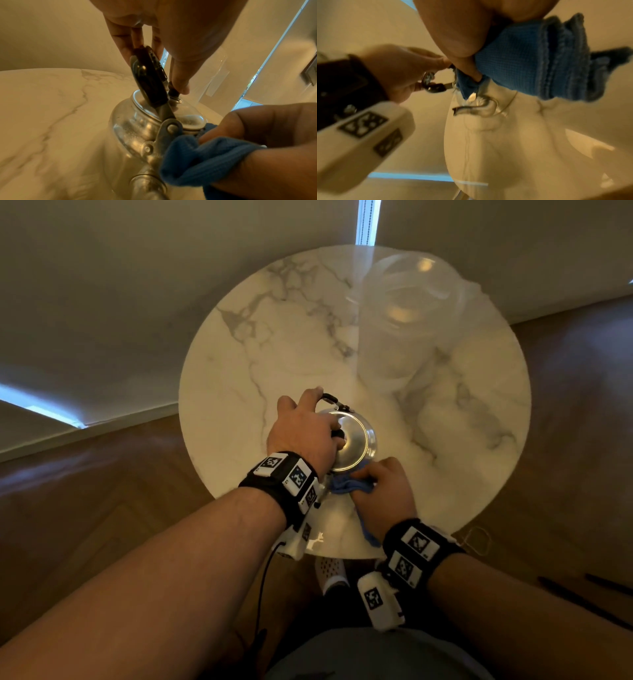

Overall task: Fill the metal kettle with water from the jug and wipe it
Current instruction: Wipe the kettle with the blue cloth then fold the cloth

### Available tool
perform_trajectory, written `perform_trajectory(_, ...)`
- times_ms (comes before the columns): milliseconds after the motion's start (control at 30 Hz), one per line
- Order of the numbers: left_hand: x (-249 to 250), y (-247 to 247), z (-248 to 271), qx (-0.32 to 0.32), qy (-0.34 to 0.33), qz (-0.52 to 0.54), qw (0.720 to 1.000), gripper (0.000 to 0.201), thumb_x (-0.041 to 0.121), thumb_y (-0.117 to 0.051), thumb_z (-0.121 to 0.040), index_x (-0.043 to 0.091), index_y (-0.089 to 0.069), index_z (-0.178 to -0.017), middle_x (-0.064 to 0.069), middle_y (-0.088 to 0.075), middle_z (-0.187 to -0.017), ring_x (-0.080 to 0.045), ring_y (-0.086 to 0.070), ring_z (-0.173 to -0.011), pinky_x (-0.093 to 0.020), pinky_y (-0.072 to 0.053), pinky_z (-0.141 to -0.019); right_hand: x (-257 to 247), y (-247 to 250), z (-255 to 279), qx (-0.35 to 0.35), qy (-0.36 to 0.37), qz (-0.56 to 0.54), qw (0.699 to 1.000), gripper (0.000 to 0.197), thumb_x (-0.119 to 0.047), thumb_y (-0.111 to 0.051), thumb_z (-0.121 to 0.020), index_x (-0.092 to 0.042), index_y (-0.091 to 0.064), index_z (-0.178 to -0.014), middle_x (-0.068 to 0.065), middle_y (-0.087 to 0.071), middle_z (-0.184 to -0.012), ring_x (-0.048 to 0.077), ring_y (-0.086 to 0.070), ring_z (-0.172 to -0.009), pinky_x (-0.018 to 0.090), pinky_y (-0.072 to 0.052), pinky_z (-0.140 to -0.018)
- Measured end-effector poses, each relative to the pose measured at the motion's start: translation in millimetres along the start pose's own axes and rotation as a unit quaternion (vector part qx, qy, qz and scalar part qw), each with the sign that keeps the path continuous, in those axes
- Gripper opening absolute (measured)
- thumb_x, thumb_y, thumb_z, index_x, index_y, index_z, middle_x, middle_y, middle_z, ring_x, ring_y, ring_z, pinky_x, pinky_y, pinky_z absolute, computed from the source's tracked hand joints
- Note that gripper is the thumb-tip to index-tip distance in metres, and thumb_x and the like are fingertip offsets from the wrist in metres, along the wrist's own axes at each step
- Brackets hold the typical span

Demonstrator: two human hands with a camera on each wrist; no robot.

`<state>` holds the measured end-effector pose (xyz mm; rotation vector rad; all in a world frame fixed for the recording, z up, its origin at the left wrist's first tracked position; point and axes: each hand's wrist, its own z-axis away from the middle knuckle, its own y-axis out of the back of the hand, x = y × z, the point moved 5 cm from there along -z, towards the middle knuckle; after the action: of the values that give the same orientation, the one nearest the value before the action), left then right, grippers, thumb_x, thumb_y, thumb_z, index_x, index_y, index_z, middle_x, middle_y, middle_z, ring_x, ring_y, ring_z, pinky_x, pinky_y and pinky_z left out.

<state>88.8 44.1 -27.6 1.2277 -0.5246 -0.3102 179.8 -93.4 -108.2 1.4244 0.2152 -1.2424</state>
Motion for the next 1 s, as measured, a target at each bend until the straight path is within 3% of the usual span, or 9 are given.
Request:
perform_trajectory(67, -0.6, -0.5, -0.3, 0.0, -0.006, 0.002, 1.0, 0.023, 0.044, -0.066, -0.091, 0.042, -0.074, -0.112, 0.013, -0.03, -0.158, -0.029, -0.03, -0.133, -0.028, -0.039, -0.078, -3.5, -11.6, 7.7, -0.005, 0.005, 0.017, 1.0, 0.017, -0.013, -0.073, -0.078, -0.02, -0.075, -0.093, -0.001, -0.05, -0.099, 0.011, -0.051, -0.083, 0.004, -0.031, -0.067)
perform_trajectory(267, -1.6, -0.2, -1.3, -0.005, -0.005, 0.011, 1.0, 0.024, 0.045, -0.069, -0.091, 0.04, -0.075, -0.113, 0.013, -0.029, -0.158, -0.026, -0.029, -0.134, -0.028, -0.039, -0.079, 2.0, 8.8, -0.5, 0.043, -0.077, -0.018, 0.996, 0.013, -0.021, -0.069, -0.081, -0.033, -0.069, -0.085, -0.006, -0.054, -0.092, 0.012, -0.054, -0.084, 0.017, -0.036, -0.069)
perform_trajectory(433, -2.5, -1.8, -0.5, 0.002, -0.009, 0.009, 1.0, 0.024, 0.045, -0.07, -0.09, 0.039, -0.076, -0.112, 0.014, -0.03, -0.157, -0.025, -0.03, -0.133, -0.028, -0.04, -0.074, 0.8, -28.4, 25.3, -0.021, -0.08, -0.007, 0.997, 0.007, -0.025, -0.069, -0.083, -0.028, -0.068, -0.089, -0.012, -0.057, -0.085, 0.004, -0.053, -0.077, 0.013, -0.035, -0.061)
perform_trajectory(533, -2.9, -1.4, -0.9, -0.001, -0.006, 0.012, 1.0, 0.024, 0.046, -0.069, -0.091, 0.039, -0.076, -0.112, 0.014, -0.03, -0.157, -0.024, -0.029, -0.134, -0.028, -0.04, -0.074, 22.0, -41.4, 22.5, -0.033, -0.15, -0.058, 0.986, 0.009, -0.023, -0.064, -0.089, -0.023, -0.064, -0.098, -0.01, -0.061, -0.085, 0.015, -0.064, -0.087, 0.017, -0.038, -0.062)
perform_trajectory(667, -2.5, -2.5, -0.3, -0.003, -0.006, 0.015, 1.0, 0.024, 0.046, -0.07, -0.091, 0.038, -0.076, -0.113, 0.013, -0.029, -0.158, -0.025, -0.029, -0.134, -0.028, -0.04, -0.077, 43.6, -23.3, 1.4, -0.005, -0.213, -0.069, 0.975, 0.019, -0.012, -0.057, -0.094, -0.009, -0.065, -0.111, 0.005, -0.062, -0.093, 0.026, -0.063, -0.097, 0.022, -0.037, -0.074)
perform_trajectory(767, -2.8, -2.7, -0.7, -0.002, 0.0, 0.017, 1.0, 0.025, 0.046, -0.07, -0.091, 0.039, -0.075, -0.114, 0.013, -0.029, -0.158, -0.025, -0.029, -0.134, -0.027, -0.039, -0.077, 42.0, 3.1, -23.7, 0.037, -0.202, -0.076, 0.976, 0.022, -0.002, -0.054, -0.092, -0.002, -0.067, -0.11, 0.011, -0.064, -0.094, 0.03, -0.064, -0.098, 0.018, -0.037, -0.07)
perform_trajectory(833, -1.8, -2.0, -0.7, -0.004, 0.006, 0.013, 1.0, 0.025, 0.046, -0.071, -0.091, 0.039, -0.075, -0.114, 0.014, -0.028, -0.158, -0.024, -0.028, -0.135, -0.027, -0.039, -0.077, 32.7, 11.6, -36.1, 0.031, -0.179, -0.099, 0.978, 0.028, -0.001, -0.052, -0.092, -0.006, -0.07, -0.112, 0.011, -0.067, -0.098, 0.028, -0.063, -0.094, 0.016, -0.041, -0.067)
perform_trajectory(933, 0.2, -1.2, -0.6, -0.006, 0.007, 0.009, 1.0, 0.024, 0.044, -0.071, -0.09, 0.039, -0.075, -0.114, 0.013, -0.028, -0.159, -0.025, -0.029, -0.135, -0.026, -0.039, -0.077, 29.8, 6.9, -21.6, -0.002, -0.175, -0.053, 0.983, 0.038, -0.012, -0.05, -0.093, -0.018, -0.064, -0.127, 0.008, -0.068, -0.117, 0.028, -0.063, -0.109, 0.029, -0.047, -0.084)
perform_trajectory(1000, -0.4, -1.0, -0.8, -0.006, 0.009, 0.013, 1.0, 0.024, 0.044, -0.071, -0.09, 0.04, -0.075, -0.113, 0.013, -0.028, -0.159, -0.026, -0.029, -0.135, -0.027, -0.04, -0.076, 30.4, -10.1, -1.1, -0.066, -0.144, -0.057, 0.986, 0.043, -0.019, -0.051, -0.093, -0.011, -0.057, -0.135, 0.012, -0.064, -0.124, 0.029, -0.059, -0.117, 0.031, -0.044, -0.095)
